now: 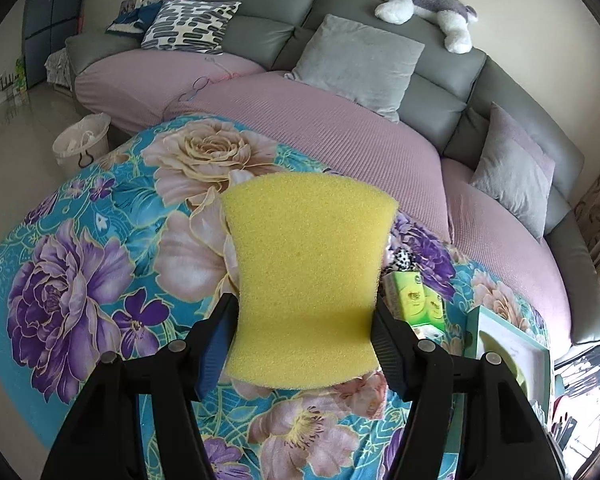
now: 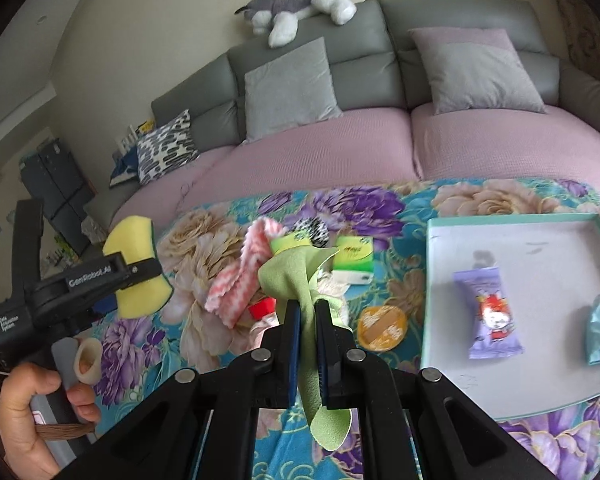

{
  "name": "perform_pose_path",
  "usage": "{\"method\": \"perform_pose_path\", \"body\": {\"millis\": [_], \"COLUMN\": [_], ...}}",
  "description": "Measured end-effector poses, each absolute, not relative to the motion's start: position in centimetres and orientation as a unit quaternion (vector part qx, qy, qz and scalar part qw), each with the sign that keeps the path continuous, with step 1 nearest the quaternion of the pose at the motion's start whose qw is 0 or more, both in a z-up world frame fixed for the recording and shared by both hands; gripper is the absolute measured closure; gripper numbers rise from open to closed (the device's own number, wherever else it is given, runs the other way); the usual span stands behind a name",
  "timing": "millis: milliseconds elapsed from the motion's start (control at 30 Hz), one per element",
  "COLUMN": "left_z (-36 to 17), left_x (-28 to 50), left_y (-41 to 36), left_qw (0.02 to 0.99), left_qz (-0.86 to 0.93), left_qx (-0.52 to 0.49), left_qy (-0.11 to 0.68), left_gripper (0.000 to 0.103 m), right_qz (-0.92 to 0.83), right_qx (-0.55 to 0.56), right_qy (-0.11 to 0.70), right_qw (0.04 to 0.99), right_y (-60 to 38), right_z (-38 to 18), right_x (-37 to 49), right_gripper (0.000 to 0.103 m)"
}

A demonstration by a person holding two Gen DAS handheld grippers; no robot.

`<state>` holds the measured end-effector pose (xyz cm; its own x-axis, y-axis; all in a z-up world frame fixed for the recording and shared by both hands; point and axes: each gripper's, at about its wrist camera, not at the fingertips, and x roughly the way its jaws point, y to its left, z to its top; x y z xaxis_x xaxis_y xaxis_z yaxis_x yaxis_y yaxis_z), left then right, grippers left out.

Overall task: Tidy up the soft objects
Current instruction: 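Carry the sponge into the tray and release it while the right tool carries the green cloth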

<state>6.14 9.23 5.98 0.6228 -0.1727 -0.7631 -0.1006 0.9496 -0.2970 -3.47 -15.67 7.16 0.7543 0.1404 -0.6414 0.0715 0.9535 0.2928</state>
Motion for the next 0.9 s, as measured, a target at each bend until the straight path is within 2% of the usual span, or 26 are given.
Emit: {"method": "perform_pose_path", "body": {"millis": [533, 900], "left_z": [6.6, 5.6], "left_x": [5.5, 3.9], "left_y": [-0.2, -8.8], "left_qw": [0.884, 0.86], "left_qz": [-0.122, -0.219], "left_qx": [-0.075, -0.017], "left_qy": [0.445, 0.46], "left_gripper": [0.037, 0.037], "right_qz": [-0.145, -0.207], "right_qx": [0.202, 0.212], "right_qy": [0.354, 0.342], "right_qw": [0.902, 0.892], "right_y": [-26.4, -30.4], "right_z": [5.3, 5.0], "right_x": [-5.1, -6.3], "right_gripper": [0.095, 0.095]}}
